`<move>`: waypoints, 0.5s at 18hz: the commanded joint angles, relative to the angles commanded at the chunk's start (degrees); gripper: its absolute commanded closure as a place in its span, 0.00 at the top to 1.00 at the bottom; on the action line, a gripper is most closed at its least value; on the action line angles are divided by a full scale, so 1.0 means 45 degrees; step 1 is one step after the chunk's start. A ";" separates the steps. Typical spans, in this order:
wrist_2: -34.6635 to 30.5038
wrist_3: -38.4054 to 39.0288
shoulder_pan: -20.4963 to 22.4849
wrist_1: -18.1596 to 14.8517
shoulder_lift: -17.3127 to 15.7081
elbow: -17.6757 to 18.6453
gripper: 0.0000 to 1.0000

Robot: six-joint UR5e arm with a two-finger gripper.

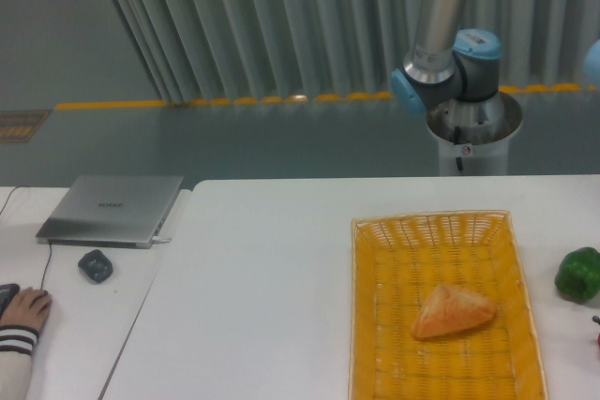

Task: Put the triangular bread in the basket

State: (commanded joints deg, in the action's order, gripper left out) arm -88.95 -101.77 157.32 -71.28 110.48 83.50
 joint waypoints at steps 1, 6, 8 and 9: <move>0.0000 -0.0117 0.0019 0.0000 0.0020 0.0039 1.00; -0.0564 -0.0177 0.0156 -0.0078 0.0020 0.0176 1.00; -0.0762 -0.0177 0.0137 -0.0117 0.0000 0.0195 1.00; -0.0781 -0.0177 0.0137 -0.0098 0.0020 0.0195 1.00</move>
State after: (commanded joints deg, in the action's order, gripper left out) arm -92.46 -102.57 157.94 -71.72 110.57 84.37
